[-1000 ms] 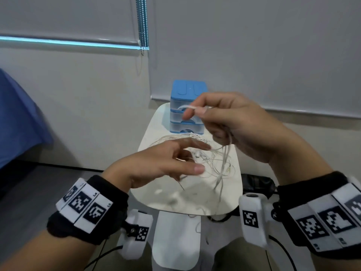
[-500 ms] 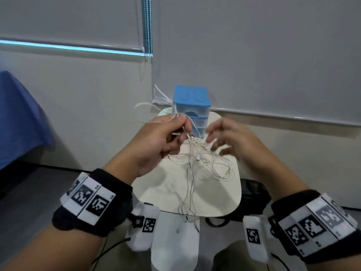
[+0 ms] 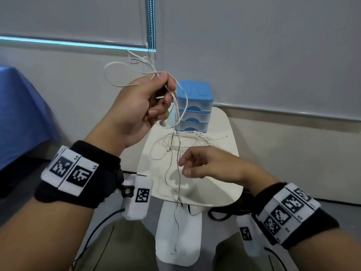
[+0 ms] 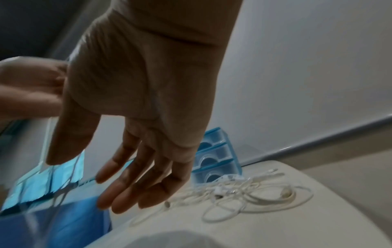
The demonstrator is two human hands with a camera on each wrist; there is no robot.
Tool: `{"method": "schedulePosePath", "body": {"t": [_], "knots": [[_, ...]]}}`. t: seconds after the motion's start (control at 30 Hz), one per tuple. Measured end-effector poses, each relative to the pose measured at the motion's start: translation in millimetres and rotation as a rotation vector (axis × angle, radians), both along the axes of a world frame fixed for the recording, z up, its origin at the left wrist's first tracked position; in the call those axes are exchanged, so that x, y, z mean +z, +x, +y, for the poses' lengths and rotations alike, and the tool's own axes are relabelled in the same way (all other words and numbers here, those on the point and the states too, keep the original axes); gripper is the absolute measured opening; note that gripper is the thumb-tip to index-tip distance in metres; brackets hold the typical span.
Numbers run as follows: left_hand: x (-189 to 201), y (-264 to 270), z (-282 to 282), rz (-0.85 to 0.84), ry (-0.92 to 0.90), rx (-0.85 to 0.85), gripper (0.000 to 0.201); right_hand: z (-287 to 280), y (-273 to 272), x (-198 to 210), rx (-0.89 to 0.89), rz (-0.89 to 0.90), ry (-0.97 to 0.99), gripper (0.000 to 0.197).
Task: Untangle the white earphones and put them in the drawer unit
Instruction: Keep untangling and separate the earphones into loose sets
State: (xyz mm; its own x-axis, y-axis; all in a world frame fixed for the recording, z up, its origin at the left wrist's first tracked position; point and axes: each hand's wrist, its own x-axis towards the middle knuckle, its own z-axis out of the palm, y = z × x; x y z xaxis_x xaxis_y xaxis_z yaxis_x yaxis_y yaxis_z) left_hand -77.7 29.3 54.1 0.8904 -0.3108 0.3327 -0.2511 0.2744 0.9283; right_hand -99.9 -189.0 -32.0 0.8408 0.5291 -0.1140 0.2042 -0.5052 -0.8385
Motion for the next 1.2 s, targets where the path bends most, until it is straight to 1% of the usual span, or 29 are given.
{"method": "schedulePosePath", "body": {"t": [0.07,0.13,0.23,0.33,0.43,0.5,0.53,0.6,0.63,0.67,0.73,0.77,0.83,0.9,0.93,1.0,1.07,1.1,1.13,1.2], "knots": [[2.3,0.1,-0.9,-0.004,-0.008,-0.009,0.029,9.9,-0.9,-2.6,0.072,-0.020,-0.032,0.007],[5.2,-0.9,-1.5,-0.007,-0.009,-0.015,0.028,18.5,-1.4,-5.5,0.099,-0.050,-0.037,0.012],[8.1,-1.9,6.0,-0.013,-0.016,0.004,0.028,17.7,2.0,-1.5,0.061,-0.055,-0.043,0.017],[6.3,-1.1,23.8,-0.013,-0.028,0.034,0.027,6.1,5.1,13.0,0.017,-0.078,-0.032,0.021],[-4.8,1.3,49.9,0.026,0.046,0.034,0.022,-7.4,4.8,33.9,-0.045,-0.122,-0.003,0.024],[-19.7,2.3,69.5,0.085,0.153,0.058,0.025,-13.5,2.8,48.1,-0.089,-0.134,0.034,0.025],[-28.9,2.5,77.8,0.130,0.203,0.055,0.031,-15.2,1.6,53.9,-0.107,-0.141,0.056,0.025],[-50.3,4.8,89.6,0.206,0.311,0.038,0.055,-13.6,-0.4,61.8,-0.139,-0.160,0.095,0.026],[-61.5,6.5,92.8,0.221,0.395,0.038,0.060,-10.8,-0.5,63.3,-0.155,-0.167,0.106,0.027],[-70.4,7.8,93.2,0.213,0.512,0.040,0.051,-7.6,0.1,63.6,-0.173,-0.173,0.108,0.027],[-79.1,6.7,89.7,0.160,0.790,0.005,0.021,1.5,2.7,61.5,-0.205,-0.202,0.067,0.027],[-79.2,5.2,86.7,0.149,0.914,-0.050,0.016,5.6,3.8,59.5,-0.213,-0.236,0.034,0.027],[-71.8,0.2,81.6,0.181,1.079,-0.172,0.023,12.3,4.5,57.6,-0.193,-0.323,-0.024,0.028],[-56.0,-4.5,78.0,0.228,1.164,-0.207,0.033,17.4,0.5,62.4,-0.138,-0.414,-0.146,0.028],[-46.9,-5.3,77.1,0.225,1.180,-0.173,0.037,19.8,-2.5,66.5,-0.106,-0.445,-0.223,0.029],[-28.9,-7.1,75.3,0.132,1.142,-0.037,0.047,24.3,-8.1,76.4,-0.066,-0.500,-0.339,0.041],[-15.7,-7.3,69.6,0.018,0.979,0.051,0.056,29.3,-10.1,88.0,-0.079,-0.549,-0.393,0.053],[-11.0,-8.2,63.6,-0.019,0.886,0.033,0.057,32.1,-9.2,93.1,-0.099,-0.562,-0.388,0.054],[-8.2,-9.4,55.7,-0.042,0.815,-0.021,0.058,35.1,-7.2,97.6,-0.122,-0.574,-0.360,0.054],[-7.9,-11.0,34.7,-0.079,0.754,-0.160,0.057,40.5,-2.2,105.3,-0.176,-0.629,-0.297,0.057]]}}
